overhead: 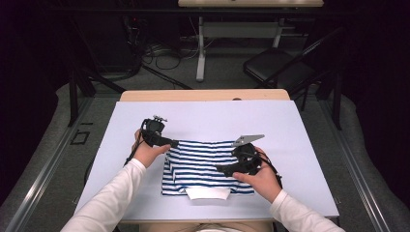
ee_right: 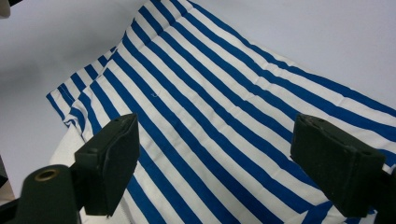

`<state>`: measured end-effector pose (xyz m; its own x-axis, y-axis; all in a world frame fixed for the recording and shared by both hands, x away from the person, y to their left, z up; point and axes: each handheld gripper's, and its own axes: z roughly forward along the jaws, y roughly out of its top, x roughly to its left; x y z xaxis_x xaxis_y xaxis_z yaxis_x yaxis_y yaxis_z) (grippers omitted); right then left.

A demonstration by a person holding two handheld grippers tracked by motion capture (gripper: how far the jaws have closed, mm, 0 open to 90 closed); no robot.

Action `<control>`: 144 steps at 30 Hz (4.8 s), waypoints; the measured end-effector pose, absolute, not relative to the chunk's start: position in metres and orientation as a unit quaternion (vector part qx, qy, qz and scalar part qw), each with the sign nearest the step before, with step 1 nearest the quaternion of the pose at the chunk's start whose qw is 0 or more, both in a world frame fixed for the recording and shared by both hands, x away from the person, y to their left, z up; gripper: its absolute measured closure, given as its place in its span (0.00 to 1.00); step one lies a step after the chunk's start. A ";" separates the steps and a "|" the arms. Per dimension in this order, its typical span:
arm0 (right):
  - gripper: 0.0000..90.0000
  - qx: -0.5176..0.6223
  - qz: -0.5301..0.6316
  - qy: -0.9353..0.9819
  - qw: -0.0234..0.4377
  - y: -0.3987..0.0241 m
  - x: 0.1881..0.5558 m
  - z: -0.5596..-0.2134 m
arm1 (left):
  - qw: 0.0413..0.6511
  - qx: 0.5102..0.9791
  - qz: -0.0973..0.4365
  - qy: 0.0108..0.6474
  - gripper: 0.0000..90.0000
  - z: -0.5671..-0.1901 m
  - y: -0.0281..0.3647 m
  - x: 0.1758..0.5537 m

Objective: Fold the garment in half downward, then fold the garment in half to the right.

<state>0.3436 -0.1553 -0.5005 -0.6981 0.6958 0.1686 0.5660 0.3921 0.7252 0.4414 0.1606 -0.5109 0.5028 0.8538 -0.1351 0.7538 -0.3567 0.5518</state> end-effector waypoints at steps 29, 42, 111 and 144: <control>0.20 0.379 0.399 0.831 0.082 -0.155 0.343 -0.504 | 0.258 0.831 0.075 0.488 0.51 -0.531 0.153 0.456; 0.21 0.381 0.400 0.830 0.080 -0.154 0.343 -0.505 | 0.256 0.835 0.068 0.483 0.71 -0.534 0.152 0.457; 0.16 0.326 0.418 0.848 0.017 -0.050 0.328 -0.513 | 0.327 0.792 0.036 0.514 0.97 -0.535 0.167 0.447; 0.23 0.303 0.392 0.869 0.000 -0.004 0.316 -0.536 | 0.334 0.790 0.033 0.513 0.97 -0.535 0.169 0.447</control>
<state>0.3165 -0.0035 -0.5362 -0.8170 0.5255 0.2375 0.5256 0.5092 0.6815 0.4473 0.1687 -0.5353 0.4705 0.8328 -0.2916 0.7889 -0.2489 0.5619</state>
